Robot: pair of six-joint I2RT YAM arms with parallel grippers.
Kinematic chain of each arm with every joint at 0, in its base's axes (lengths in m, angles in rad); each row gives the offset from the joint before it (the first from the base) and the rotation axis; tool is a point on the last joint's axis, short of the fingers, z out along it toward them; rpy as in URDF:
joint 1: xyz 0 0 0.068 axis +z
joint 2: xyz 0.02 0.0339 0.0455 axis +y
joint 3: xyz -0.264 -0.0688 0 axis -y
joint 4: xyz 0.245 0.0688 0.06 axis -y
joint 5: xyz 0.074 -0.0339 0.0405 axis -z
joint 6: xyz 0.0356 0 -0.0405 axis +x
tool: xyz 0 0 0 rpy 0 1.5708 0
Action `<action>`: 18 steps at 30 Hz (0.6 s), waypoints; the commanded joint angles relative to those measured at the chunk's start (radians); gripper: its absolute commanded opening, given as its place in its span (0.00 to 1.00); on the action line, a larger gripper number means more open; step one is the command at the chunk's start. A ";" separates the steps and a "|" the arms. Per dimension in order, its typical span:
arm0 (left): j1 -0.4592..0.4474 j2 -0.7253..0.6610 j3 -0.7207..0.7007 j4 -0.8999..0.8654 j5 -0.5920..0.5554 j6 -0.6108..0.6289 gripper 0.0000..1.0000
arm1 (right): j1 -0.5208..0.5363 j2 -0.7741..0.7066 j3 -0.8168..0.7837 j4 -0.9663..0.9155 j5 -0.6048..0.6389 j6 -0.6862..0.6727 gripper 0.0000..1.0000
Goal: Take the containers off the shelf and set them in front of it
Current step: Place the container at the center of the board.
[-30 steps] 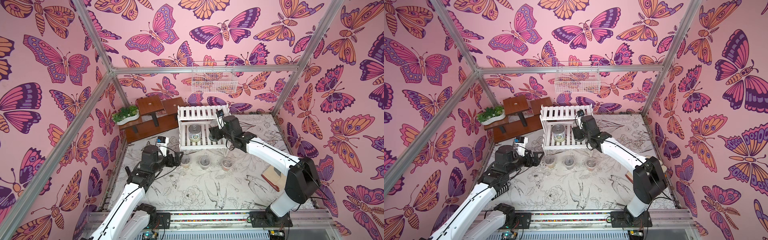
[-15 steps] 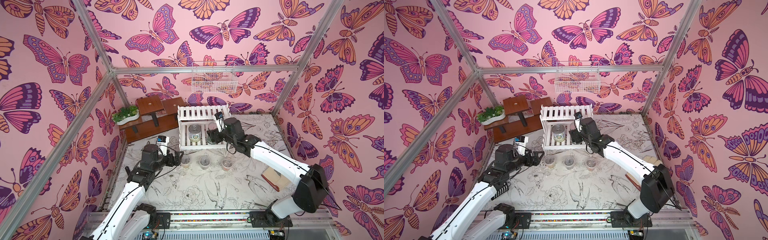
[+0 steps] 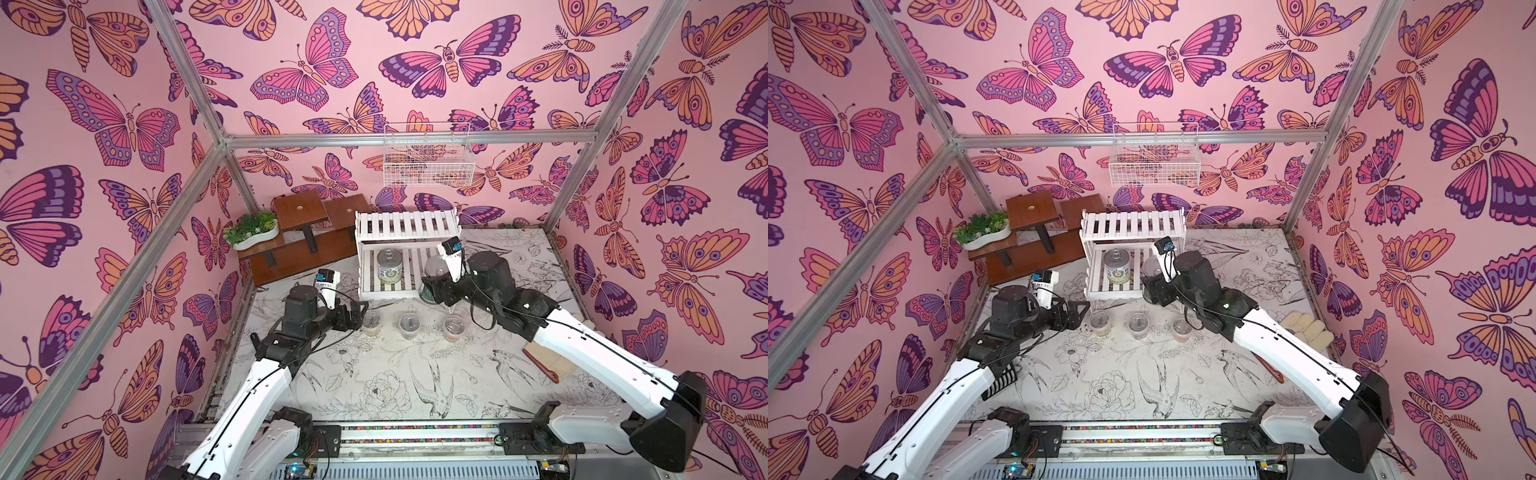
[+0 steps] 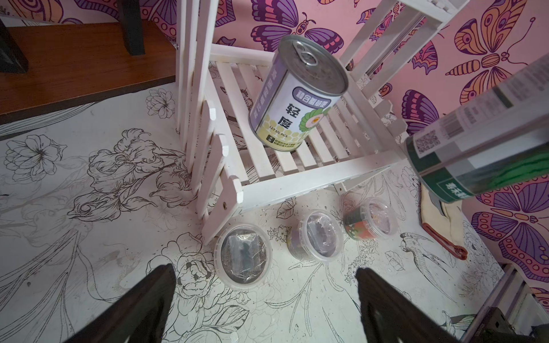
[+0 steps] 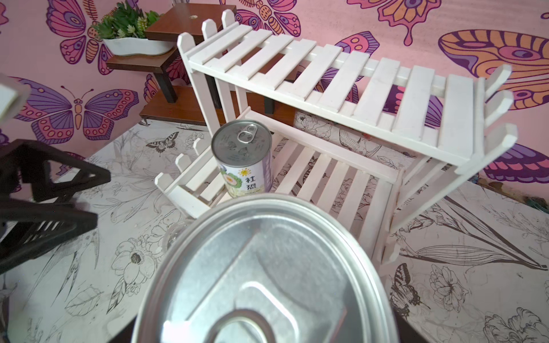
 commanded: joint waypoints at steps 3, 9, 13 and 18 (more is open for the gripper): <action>0.009 -0.008 0.014 -0.014 0.022 0.012 1.00 | 0.051 -0.113 -0.093 -0.058 0.026 0.042 0.63; 0.009 -0.008 0.014 -0.019 0.025 0.012 1.00 | 0.122 -0.214 -0.223 -0.069 0.076 0.082 0.62; 0.008 -0.008 0.016 -0.021 0.028 0.014 1.00 | 0.168 -0.272 -0.310 -0.067 0.118 0.109 0.62; 0.009 -0.010 0.011 -0.023 0.028 0.015 1.00 | 0.214 -0.327 -0.424 -0.034 0.182 0.145 0.62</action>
